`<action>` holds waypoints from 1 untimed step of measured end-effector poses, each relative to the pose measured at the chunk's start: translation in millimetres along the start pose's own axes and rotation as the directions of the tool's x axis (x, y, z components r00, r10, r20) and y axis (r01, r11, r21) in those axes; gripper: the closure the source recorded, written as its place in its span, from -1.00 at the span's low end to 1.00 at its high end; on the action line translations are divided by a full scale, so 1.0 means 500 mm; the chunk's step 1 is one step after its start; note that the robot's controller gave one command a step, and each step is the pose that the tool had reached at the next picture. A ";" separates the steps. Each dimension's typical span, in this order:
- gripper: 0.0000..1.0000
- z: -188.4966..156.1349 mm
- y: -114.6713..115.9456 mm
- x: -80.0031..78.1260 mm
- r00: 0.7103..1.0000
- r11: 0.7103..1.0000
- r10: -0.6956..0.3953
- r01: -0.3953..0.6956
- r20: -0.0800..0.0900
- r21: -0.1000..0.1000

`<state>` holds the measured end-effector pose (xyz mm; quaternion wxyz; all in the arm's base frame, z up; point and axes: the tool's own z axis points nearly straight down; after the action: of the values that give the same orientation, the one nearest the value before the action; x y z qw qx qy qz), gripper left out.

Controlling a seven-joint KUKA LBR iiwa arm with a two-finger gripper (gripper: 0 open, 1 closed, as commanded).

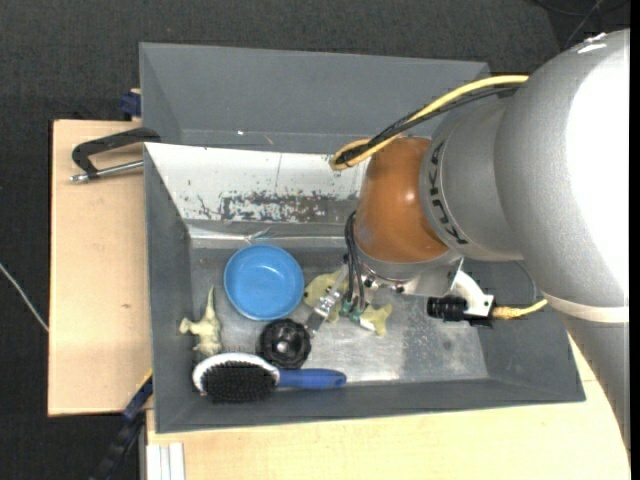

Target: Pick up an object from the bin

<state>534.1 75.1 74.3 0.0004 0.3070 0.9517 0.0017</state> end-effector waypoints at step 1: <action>-1.00 -0.003 0.003 0.000 1.000 1.000 -0.002 0.002 0.001 0.000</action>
Offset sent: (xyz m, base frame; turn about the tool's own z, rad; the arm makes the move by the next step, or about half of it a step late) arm 0.0000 0.0000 0.0000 0.0000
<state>535.1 76.2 75.8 0.0011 0.3061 0.9520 0.0017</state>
